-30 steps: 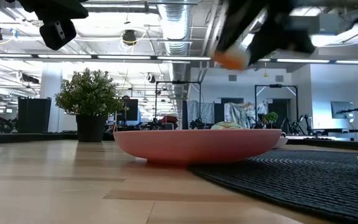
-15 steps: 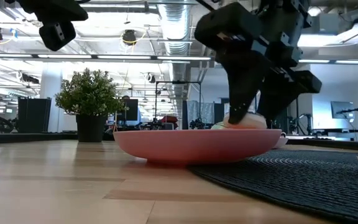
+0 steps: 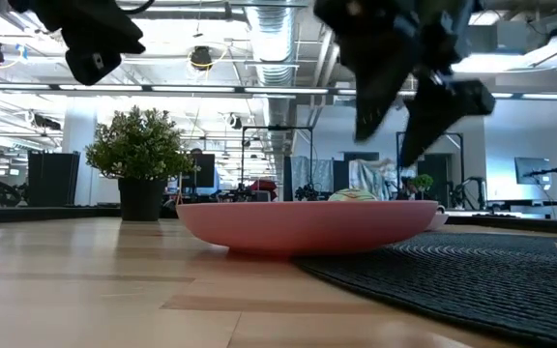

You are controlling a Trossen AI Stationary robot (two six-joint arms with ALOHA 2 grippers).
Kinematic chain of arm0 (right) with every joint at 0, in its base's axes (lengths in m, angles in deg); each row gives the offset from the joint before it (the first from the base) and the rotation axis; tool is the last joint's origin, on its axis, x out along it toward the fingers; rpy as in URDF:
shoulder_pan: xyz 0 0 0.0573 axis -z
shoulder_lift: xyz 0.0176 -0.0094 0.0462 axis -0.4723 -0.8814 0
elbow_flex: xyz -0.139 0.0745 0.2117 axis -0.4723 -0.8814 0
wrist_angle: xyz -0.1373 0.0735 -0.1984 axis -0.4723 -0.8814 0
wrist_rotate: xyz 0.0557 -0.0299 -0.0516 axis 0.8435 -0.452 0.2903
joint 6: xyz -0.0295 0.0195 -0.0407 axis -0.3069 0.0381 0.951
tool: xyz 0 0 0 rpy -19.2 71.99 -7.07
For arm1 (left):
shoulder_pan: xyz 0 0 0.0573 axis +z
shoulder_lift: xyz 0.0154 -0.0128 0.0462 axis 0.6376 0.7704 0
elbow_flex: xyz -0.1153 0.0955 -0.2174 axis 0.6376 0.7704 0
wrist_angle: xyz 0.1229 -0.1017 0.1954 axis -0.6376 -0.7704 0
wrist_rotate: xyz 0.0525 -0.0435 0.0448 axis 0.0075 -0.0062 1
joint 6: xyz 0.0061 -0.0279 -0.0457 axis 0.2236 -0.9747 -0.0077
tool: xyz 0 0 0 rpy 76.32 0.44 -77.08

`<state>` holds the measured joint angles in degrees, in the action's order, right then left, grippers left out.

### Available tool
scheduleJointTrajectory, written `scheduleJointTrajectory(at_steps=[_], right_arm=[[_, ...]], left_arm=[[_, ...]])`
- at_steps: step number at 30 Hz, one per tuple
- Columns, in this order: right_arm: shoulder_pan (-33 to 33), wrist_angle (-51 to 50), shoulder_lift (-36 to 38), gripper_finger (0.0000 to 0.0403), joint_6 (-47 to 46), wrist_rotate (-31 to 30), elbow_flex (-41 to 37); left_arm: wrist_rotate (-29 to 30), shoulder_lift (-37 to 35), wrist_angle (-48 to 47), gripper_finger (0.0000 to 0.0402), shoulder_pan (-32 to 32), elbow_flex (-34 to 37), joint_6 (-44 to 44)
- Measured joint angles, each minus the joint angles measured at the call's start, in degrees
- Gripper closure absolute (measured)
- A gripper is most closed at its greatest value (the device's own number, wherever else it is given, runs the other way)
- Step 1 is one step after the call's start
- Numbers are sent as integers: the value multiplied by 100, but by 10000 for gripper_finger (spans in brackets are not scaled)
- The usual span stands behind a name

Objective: Pick & Place donuts
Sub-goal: Put the small blue donut on the purple plate

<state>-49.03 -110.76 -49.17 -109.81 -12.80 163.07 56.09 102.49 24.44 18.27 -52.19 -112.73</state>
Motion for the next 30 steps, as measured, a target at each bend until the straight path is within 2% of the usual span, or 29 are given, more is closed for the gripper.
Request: scheduleJointTrajectory(at_steps=[4,7,10,14,17,19,24,30], right_arm=[[-13,-479,458,147,44,-148,0],[-133,-1025,823,147,43,-280,0],[-345,-1487,1178,147,-68,-540,0],[-663,-1990,1511,147,-550,-1229,0],[-824,-2226,1652,147,-913,-1613,0],[-885,-2364,1664,147,-1048,-1673,0],[-895,-2492,1602,147,-1121,-1670,1],[-866,-2538,1470,147,-1171,-1646,-4]], left_arm=[[19,108,-153,257,2,0,-120],[-75,98,-643,211,9,0,-616],[-277,76,-1535,169,28,0,-1296],[-292,76,-3030,130,31,0,-2199],[-143,98,-3927,118,34,0,-2790],[-320,95,-4276,116,35,0,-2988],[-588,106,-4231,116,23,0,-3014],[-818,675,-4094,116,17,0,-2527]])
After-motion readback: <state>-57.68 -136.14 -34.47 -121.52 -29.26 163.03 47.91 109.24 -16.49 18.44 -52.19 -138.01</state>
